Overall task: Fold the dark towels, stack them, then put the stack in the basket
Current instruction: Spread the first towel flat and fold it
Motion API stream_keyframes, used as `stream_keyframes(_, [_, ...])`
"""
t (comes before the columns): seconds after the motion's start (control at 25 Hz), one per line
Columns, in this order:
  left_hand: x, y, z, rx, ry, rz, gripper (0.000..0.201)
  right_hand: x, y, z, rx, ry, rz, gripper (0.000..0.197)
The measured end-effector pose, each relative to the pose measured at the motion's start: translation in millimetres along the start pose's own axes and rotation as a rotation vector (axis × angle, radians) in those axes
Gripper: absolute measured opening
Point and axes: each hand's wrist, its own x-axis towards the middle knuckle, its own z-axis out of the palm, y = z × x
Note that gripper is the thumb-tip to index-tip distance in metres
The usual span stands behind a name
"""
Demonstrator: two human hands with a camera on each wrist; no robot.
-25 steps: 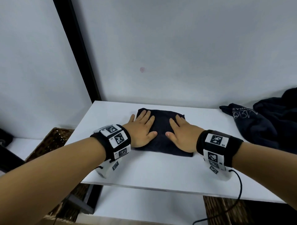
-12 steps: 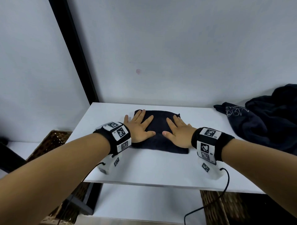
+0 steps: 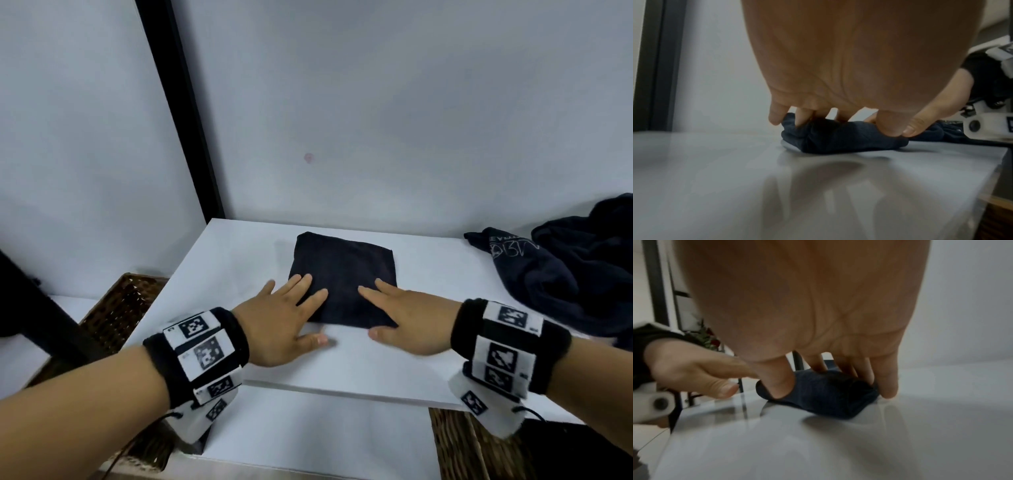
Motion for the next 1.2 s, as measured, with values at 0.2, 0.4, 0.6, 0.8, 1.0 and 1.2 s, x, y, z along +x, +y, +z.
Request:
stream_keyframes(0.2, [-8.8,-21.5,-13.9,0.050,0.163,-0.043,0.056,18.7,-30.9,-4.5,-0.160,0.048,-0.043,0.064])
stream_keyframes(0.4, [8.5,-69.4,-36.0,0.036,-0.156,-0.215,0.085,72.4,-82.6,-24.3,-0.254,0.081,-0.120,0.050])
stream_keyframes(0.6, [36.3,-129.7,-51.3,0.107,-0.210,-0.444,0.087,135.0,-109.3,-56.5,-0.153,0.062,-0.098,0.057])
stream_keyframes(0.8, [57.7,-156.0,-67.1,-0.204,-0.030,-0.532,0.036,168.8,-134.7,-70.1,-0.126,0.138,-0.178,0.045])
stream_keyframes(1.0, [80.9,-175.2,-20.4,-0.222,0.082,-0.606,0.062,171.7,-133.5,-60.3,-0.069,0.091,-0.200,0.057])
stream_keyframes(1.2, [91.4,-176.2,-4.2,-0.195,0.144,-0.570,0.063,139.2,-124.0,-32.1,-0.202,0.036,-0.206,0.070])
